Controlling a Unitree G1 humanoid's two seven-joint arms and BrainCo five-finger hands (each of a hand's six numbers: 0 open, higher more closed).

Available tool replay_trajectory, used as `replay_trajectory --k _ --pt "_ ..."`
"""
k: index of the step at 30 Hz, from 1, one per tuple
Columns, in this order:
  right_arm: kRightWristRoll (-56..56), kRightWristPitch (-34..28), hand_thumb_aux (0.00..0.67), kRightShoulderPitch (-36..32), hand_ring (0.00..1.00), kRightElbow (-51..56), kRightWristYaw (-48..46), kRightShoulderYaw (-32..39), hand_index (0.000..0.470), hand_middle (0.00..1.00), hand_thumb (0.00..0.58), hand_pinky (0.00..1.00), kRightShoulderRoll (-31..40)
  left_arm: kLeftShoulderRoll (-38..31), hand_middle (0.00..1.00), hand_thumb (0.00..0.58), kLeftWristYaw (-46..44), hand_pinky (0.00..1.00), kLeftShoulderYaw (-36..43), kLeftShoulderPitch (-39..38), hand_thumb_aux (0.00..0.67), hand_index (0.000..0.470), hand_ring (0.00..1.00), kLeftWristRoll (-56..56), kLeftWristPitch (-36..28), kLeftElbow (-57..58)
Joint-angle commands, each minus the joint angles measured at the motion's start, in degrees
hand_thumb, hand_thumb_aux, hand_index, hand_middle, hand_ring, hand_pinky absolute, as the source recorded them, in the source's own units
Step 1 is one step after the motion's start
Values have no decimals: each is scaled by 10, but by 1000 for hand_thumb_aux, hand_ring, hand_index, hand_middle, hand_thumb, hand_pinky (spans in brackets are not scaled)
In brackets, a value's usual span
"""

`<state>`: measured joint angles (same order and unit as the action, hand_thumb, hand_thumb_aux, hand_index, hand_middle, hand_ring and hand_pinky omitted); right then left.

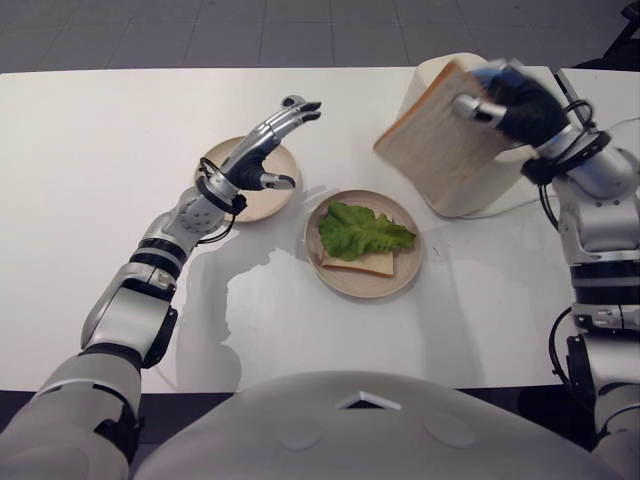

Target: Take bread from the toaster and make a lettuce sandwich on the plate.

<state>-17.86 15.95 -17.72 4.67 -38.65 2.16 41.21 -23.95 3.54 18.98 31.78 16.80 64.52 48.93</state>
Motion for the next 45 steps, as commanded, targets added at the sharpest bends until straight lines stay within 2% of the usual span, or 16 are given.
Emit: replay_trajectory --k 1,4,9,10,11,12,14,23,33,34,35,36,38,42,45 --pt "19 -13 670 12 1000 29 -90 65 470 1000 580 1000 -28 8 0 0 -68 0 -21 -10 0 0 0 -103 24 -12" --pt "47 -8 670 -10 1000 71 -131 98 470 1000 580 1000 -54 13 0 0 -136 0 -17 -29 0 0 0 -215 36 -65" --pt "97 8 670 -60 1000 149 -156 132 470 1000 580 1000 -107 6 0 0 -291 0 45 -84 0 0 0 -376 24 -192" --pt "109 14 670 -68 1000 163 -157 139 470 1000 580 1000 -117 4 0 75 -321 0 57 -94 45 31 0 -390 19 -211" --pt "122 20 670 -77 1000 178 -155 144 470 1000 580 1000 -127 3 0 75 -348 0 66 -103 45 31 0 -402 13 -227" --pt "136 28 670 -87 1000 194 -151 148 470 1000 580 1000 -134 2 0 0 -374 0 75 -112 0 0 0 -410 6 -240" --pt "174 47 670 -110 1000 234 -136 158 470 1000 580 1000 -147 2 0 0 -419 0 88 -125 0 0 0 -416 -11 -253" --pt "267 117 670 -151 1000 378 -107 198 470 1000 580 1000 -174 14 0 0 -521 0 102 -156 0 0 0 -332 -81 -240" --pt "283 156 670 -158 1000 414 -78 200 470 1000 580 1000 -185 32 0 0 -453 0 101 -126 0 0 0 -87 -143 -113" --pt "270 153 478 -153 949 393 -76 193 335 949 532 949 -192 23 0 0 -446 0 105 -130 0 0 0 -61 -152 -114" --pt "265 154 0 -150 592 373 -69 189 0 592 0 592 -197 13 0 0 -444 0 108 -136 0 0 0 -48 -160 -122" --pt "257 157 0 -147 0 353 -58 181 0 0 0 0 -204 3 0 0 -444 0 111 -143 0 0 0 -35 -167 -132" --pt "256 160 0 -152 0 327 -13 159 0 0 0 0 -216 -8 0 0 -441 0 114 -153 0 0 0 -18 -174 -144" --pt "282 199 0 -197 0 323 165 80 0 0 0 0 -228 -21 0 0 -430 0 118 -163 0 0 0 -3 -189 -163" --pt "257 219 0 -209 0 299 213 35 0 0 0 0 -231 -27 0 0 -419 0 119 -164 0 0 0 9 -205 -164"
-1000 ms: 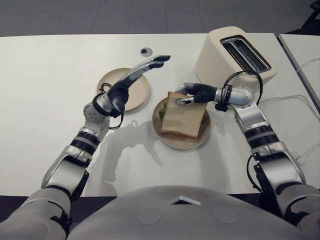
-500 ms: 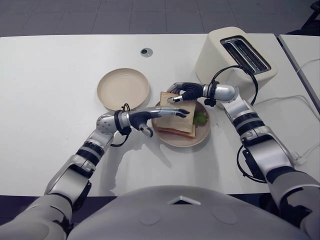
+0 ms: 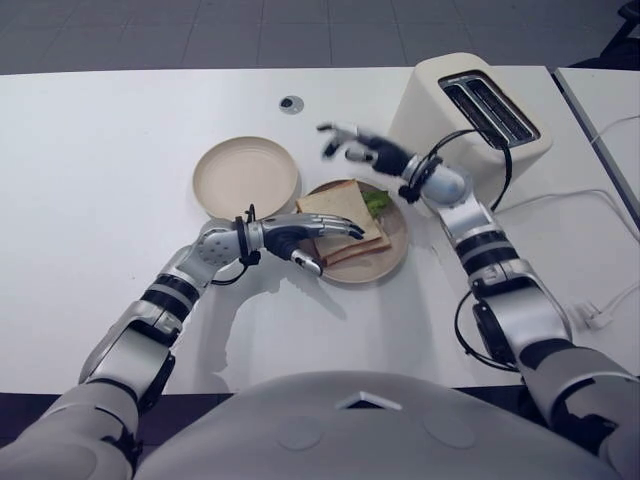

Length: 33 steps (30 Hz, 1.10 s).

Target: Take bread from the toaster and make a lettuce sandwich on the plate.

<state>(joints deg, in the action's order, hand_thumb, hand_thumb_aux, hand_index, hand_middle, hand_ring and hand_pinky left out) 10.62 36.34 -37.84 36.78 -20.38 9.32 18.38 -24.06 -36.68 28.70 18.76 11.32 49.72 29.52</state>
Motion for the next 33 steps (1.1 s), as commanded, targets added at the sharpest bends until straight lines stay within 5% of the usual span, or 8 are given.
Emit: replay_trajectory --k 1,4,5,6,7,9,19,33 --pt "-38 20 0 -5 0 -35 26 -40 0 0 0 0 0 -28 0 0 -10 0 19 -33 0 0 0 68 -60 30" --pt "-94 6 0 33 0 -82 -63 -30 0 0 0 0 28 -35 0 0 15 0 0 -25 0 0 0 64 -44 29" --pt "-116 -9 32 53 125 -100 -114 -20 22 125 53 125 47 -35 0 392 25 0 -11 -22 289 203 0 52 -28 22" --pt "-134 -11 336 78 282 -121 -170 -3 236 282 436 282 74 -34 0 516 36 0 -23 -19 447 313 0 38 -10 12" --pt "-159 -16 617 103 424 -145 -225 7 433 424 576 424 100 -32 137 580 42 137 -35 -15 670 470 137 18 7 3" --pt "-219 -32 670 151 1000 -196 -329 13 470 1000 580 1000 156 -30 1000 580 28 1000 -49 -17 670 470 1000 -70 47 -28" --pt "-292 -91 670 315 1000 -289 -596 57 470 1000 580 1000 293 -95 1000 580 -249 1000 36 -93 670 470 1000 -315 23 -93" --pt "-209 -64 670 214 1000 -13 -574 115 470 1000 580 1000 91 -11 1000 580 -286 1000 -13 -24 670 470 1000 -217 48 173"
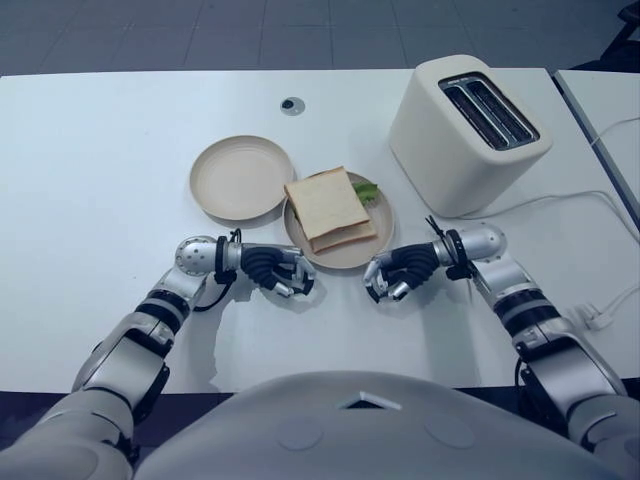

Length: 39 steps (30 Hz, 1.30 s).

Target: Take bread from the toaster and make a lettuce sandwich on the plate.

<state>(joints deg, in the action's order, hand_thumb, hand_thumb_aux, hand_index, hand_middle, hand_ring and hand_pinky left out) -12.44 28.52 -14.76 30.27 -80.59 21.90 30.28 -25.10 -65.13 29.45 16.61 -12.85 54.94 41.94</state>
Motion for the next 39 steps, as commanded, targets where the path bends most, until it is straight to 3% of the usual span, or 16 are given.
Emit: replay_trajectory --k 1,4,7,11,12,13,14,15,17,18,23,26,31,39 --pt "32 28 670 -34 1000 78 66 -22 470 1000 580 1000 -46 11 1000 580 33 1000 -32 12 670 470 1000 46 1 70" --pt "98 77 670 -106 1000 174 235 -52 470 1000 580 1000 -90 31 1000 580 162 1000 -50 59 670 470 1000 138 11 130" --pt "174 111 670 -163 1000 257 408 -61 470 1000 580 1000 -121 41 1000 580 369 1000 -73 116 670 470 1000 246 10 172" --pt "197 163 670 -202 1000 304 541 -93 470 1000 580 1000 -151 51 1000 580 586 1000 -104 162 670 470 1000 333 15 190" --pt "190 178 670 -208 953 303 556 -105 470 953 580 953 -151 56 843 580 612 843 -119 167 670 470 843 327 26 190" --pt "181 191 670 -214 651 298 567 -119 470 651 580 651 -149 59 761 503 634 761 -136 170 426 299 761 319 43 186" --pt "170 202 263 -219 110 291 576 -135 184 110 366 110 -147 65 533 0 643 533 -158 170 0 0 533 292 67 178" --pt "160 213 0 -222 0 282 581 -149 0 0 0 0 -144 74 322 0 628 322 -176 168 0 0 322 244 93 166" --pt "135 232 0 -222 0 245 586 -177 0 0 0 0 -137 85 118 0 557 118 -178 141 0 0 118 98 129 87" --pt "121 249 0 -221 0 223 594 -193 0 0 0 0 -134 86 75 0 520 75 -173 127 0 0 75 33 129 45" --pt "47 258 0 -206 0 112 596 -246 0 0 0 0 -135 92 59 0 412 59 -170 74 0 0 59 -164 87 -136" --pt "37 247 0 -192 0 79 585 -246 0 0 0 0 -138 112 16 0 349 16 -192 58 0 0 16 -273 21 -209" --pt "39 235 0 -180 0 68 568 -237 0 0 0 0 -144 144 0 0 295 0 -244 68 0 0 0 -264 -9 -168" --pt "33 213 0 -165 0 41 542 -226 0 0 0 0 -152 172 0 0 336 0 -306 105 0 0 0 -127 -3 -63"
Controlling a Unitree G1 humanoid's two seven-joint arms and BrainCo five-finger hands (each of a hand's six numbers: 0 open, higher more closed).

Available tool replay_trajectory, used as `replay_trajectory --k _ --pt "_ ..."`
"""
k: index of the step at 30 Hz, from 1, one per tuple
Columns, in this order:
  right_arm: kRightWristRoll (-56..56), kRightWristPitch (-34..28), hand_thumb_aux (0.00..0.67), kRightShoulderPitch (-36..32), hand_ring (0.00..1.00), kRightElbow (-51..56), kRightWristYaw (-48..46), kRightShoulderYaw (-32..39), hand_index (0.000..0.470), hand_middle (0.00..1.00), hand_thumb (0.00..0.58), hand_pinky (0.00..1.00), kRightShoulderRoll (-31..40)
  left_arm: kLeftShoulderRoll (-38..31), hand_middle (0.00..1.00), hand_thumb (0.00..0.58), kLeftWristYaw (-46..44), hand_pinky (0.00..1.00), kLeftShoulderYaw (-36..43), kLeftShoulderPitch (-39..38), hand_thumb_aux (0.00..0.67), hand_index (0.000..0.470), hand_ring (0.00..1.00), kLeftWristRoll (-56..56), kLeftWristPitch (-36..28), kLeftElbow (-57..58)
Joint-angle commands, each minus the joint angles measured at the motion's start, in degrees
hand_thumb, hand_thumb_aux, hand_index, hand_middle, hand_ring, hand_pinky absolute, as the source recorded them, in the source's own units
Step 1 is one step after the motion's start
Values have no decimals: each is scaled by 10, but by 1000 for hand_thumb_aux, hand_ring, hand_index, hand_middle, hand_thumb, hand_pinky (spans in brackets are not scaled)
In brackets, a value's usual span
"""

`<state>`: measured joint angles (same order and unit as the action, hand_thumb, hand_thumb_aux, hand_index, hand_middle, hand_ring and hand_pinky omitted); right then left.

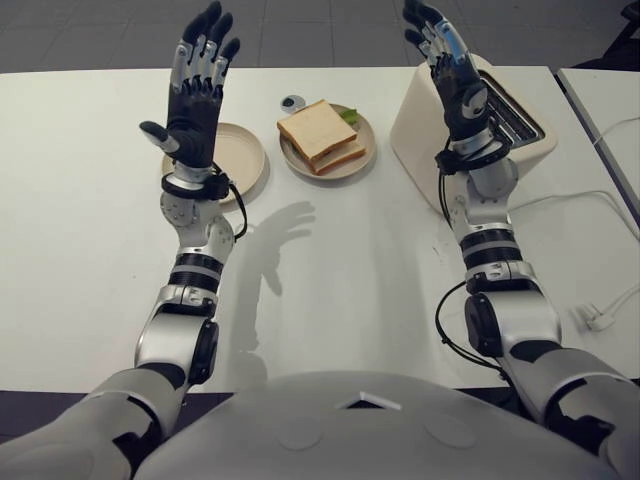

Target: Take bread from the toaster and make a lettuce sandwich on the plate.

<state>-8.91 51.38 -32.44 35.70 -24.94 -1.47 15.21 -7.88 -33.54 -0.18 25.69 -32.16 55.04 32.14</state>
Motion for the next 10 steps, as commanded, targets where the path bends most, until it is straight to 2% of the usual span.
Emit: replay_trajectory --k 1,7,10 --pt "0 -18 0 14 0 -16 -17 10 0 0 0 0 -2 -2 0 0 25 0 -8 14 0 0 0 94 -6 46" --pt "22 -43 0 18 0 -14 -2 10 0 0 0 0 -4 5 0 0 62 0 -19 24 0 0 0 170 -11 71" --pt "95 -59 0 6 0 14 80 6 0 0 0 0 -13 12 0 0 194 0 -59 42 0 0 0 269 17 99"
